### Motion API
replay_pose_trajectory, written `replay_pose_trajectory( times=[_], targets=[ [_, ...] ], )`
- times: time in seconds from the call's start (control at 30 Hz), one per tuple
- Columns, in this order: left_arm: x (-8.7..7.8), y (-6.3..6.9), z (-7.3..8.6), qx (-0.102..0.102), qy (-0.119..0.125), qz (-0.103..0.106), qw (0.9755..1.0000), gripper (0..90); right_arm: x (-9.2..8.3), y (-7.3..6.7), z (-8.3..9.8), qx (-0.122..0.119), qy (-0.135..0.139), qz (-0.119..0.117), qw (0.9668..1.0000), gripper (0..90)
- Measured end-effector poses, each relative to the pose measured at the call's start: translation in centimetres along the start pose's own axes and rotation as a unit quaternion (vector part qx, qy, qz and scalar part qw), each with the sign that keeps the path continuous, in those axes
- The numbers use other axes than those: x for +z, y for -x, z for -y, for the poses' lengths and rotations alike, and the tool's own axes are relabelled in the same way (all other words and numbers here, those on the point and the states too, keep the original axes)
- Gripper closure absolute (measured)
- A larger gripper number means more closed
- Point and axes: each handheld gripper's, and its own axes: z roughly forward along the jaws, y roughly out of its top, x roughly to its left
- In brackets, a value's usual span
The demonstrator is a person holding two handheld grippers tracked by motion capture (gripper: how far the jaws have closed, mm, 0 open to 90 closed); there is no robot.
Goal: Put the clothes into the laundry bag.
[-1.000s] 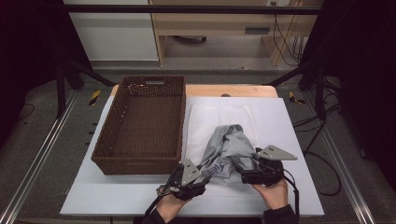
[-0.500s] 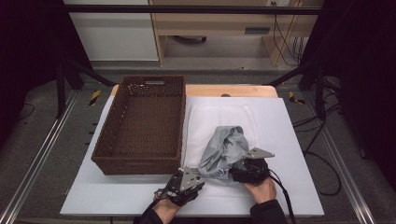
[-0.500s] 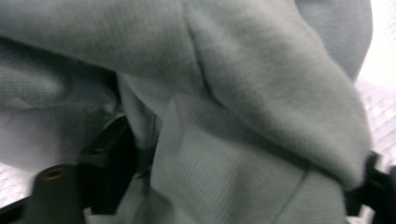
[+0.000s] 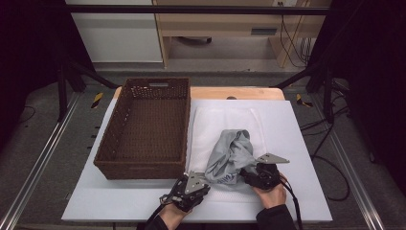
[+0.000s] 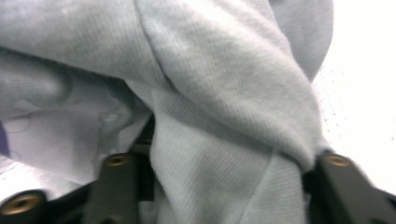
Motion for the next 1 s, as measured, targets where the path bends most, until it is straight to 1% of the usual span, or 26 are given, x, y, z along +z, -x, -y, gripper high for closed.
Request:
replay_pose_trajectory(
  times=[0.03, 0.07, 0.1, 0.13, 0.2, 0.27, 0.33, 0.4, 0.5, 0.57, 0.63, 0.67, 0.73, 0.77, 0.8, 0.83, 0.9, 0.93, 1.0],
  targets=[
    [0.1, 0.0, 0.0, -0.001, 0.0, 0.002, 1.0, 86.8, -0.2, 0.0, -0.1, -0.005, 0.0, -0.001, 1.0, 64.0],
    [0.2, 0.0, 0.0, -0.001, -0.002, 0.002, 1.0, 87.7, -0.5, -0.1, -0.1, -0.01, 0.007, 0.001, 0.9999, 68.3],
    [0.2, 0.0, -0.1, 0.0, -0.002, 0.003, 1.0, 88.3, -0.7, -0.2, -0.2, -0.017, 0.01, 0.007, 0.9998, 70.7],
    [0.3, 0.0, -0.1, -0.001, -0.002, 0.005, 1.0, 89.2, -1.1, -0.2, -0.4, -0.022, 0.018, 0.016, 0.9995, 72.3],
    [0.3, 0.1, -0.2, 0.0, 0.0, 0.004, 1.0, 89.5, -2.0, 0.0, -0.7, -0.019, 0.036, 0.025, 0.9988, 73.3],
    [0.2, 0.1, -0.3, -0.001, 0.002, 0.001, 1.0, 89.6, -3.2, 0.7, -1.0, -0.008, 0.062, 0.038, 0.9973, 73.9],
    [0.2, 0.1, -0.3, -0.001, 0.001, -0.002, 1.0, 89.6, -4.5, 1.6, -1.1, 0.004, 0.08, 0.061, 0.9949, 74.1],
    [0.3, 0.1, -0.3, -0.002, 0.001, -0.002, 1.0, 89.6, -5.4, 2.7, -1.0, 0.012, 0.087, 0.091, 0.992, 74.0],
    [0.5, 0.2, -0.4, 0.007, -0.002, -0.008, 0.9999, 89.6, -6.0, 4.4, -0.4, 0.02, 0.088, 0.131, 0.9873, 73.7],
    [0.6, 0.4, -0.3, 0.009, -0.004, -0.01, 0.9999, 89.5, -5.9, 5.3, 0.1, 0.027, 0.078, 0.149, 0.9854, 73.1],
    [0.8, 0.4, -0.3, 0.011, -0.007, -0.011, 0.9998, 89.5, -5.2, 6.0, 0.8, 0.026, 0.065, 0.155, 0.9855, 71.6],
    [0.9, 0.4, -0.3, 0.01, -0.009, -0.01, 0.9999, 89.5, -4.8, 6.2, 1.1, 0.026, 0.053, 0.157, 0.9858, 70.4],
    [1.1, 0.4, -0.2, 0.01, -0.015, -0.011, 0.9998, 89.3, -4.1, 6.5, 1.5, 0.024, 0.036, 0.152, 0.9874, 66.1],
    [1.2, 0.4, -0.1, 0.009, -0.019, -0.012, 0.9997, 88.5, -4.0, 6.6, 1.6, 0.026, 0.034, 0.149, 0.9879, 62.5],
    [1.2, 0.4, -0.1, 0.011, -0.017, -0.013, 0.9997, 87.7, -4.1, 6.6, 1.6, 0.026, 0.034, 0.15, 0.9878, 57.8],
    [1.2, 0.4, -0.1, 0.009, -0.018, -0.013, 0.9997, 87.0, -4.5, 6.6, 1.5, 0.027, 0.036, 0.144, 0.9886, 54.5],
    [1.2, 0.4, -0.1, 0.008, -0.021, -0.012, 0.9997, 86.8, -5.5, 6.3, 1.4, 0.026, 0.052, 0.134, 0.9893, 47.6],
    [1.2, 0.3, -0.2, 0.002, -0.023, -0.011, 0.9997, 86.6, -6.1, 6.2, 1.4, 0.024, 0.057, 0.127, 0.99, 44.0],
    [1.2, 0.2, -0.2, -0.003, -0.025, -0.007, 0.9996, 86.3, -7.4, 5.9, 1.3, 0.022, 0.06, 0.109, 0.992, 35.8]
  ],
)
